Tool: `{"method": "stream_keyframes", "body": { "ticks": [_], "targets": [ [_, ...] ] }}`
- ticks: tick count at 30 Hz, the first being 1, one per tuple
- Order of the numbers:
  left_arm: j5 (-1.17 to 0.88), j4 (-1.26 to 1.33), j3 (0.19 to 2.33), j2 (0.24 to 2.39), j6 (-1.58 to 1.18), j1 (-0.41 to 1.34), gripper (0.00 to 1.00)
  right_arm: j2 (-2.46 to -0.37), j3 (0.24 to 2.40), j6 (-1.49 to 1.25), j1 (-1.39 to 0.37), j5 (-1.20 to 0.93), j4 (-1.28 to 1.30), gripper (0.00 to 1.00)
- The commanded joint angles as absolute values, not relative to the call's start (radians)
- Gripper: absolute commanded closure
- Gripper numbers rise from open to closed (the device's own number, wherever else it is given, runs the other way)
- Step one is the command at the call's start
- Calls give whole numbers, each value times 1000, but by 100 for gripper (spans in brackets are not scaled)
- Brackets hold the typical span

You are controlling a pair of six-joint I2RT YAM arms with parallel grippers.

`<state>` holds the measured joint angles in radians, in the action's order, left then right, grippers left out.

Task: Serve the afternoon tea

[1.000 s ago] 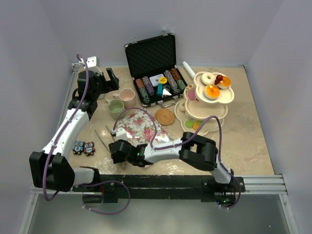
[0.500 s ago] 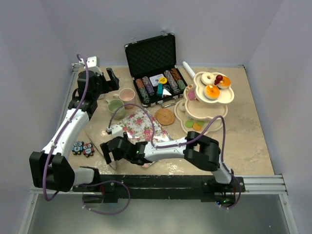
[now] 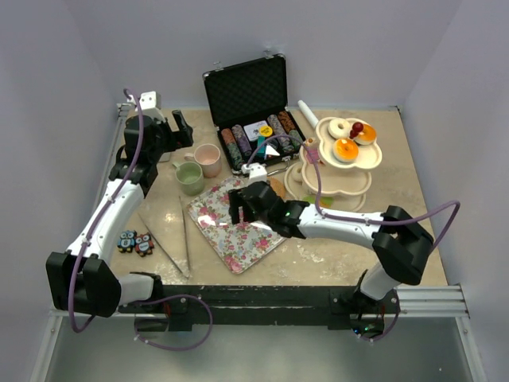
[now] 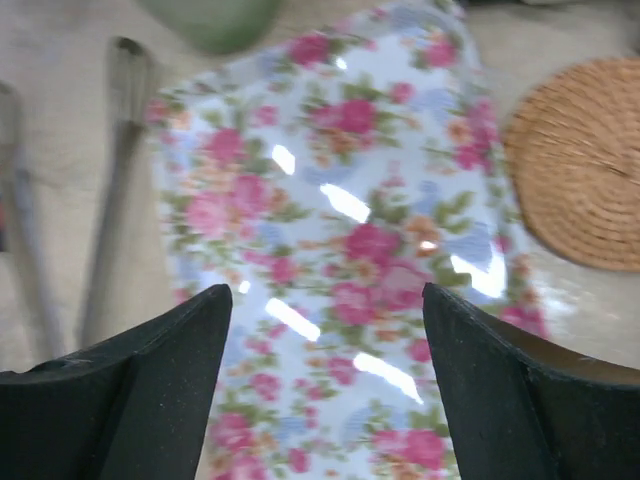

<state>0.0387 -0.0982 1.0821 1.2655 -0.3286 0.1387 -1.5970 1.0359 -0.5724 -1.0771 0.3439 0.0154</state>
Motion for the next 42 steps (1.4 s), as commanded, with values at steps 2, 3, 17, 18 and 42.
{"method": "stream_keyframes", "body": {
  "ticks": [2, 3, 17, 18, 42],
  "targets": [
    [46, -77, 1089, 1249, -310, 141, 1, -1563, 910, -488, -967, 219, -23, 23],
    [41, -77, 1089, 1253, -311, 141, 1, -1560, 901, -488, -954, 225, -23, 24],
    [15, -74, 1091, 1266, -319, 141, 1, -1618, 864, -440, -862, 308, -55, 28],
    [14, -75, 1091, 1266, -319, 141, 1, -1630, 865, -440, -859, 301, -61, 30],
    [5, -75, 1095, 1266, -325, 141, 2, -1838, 1031, -577, -1061, 133, -45, 44]
  ]
}}
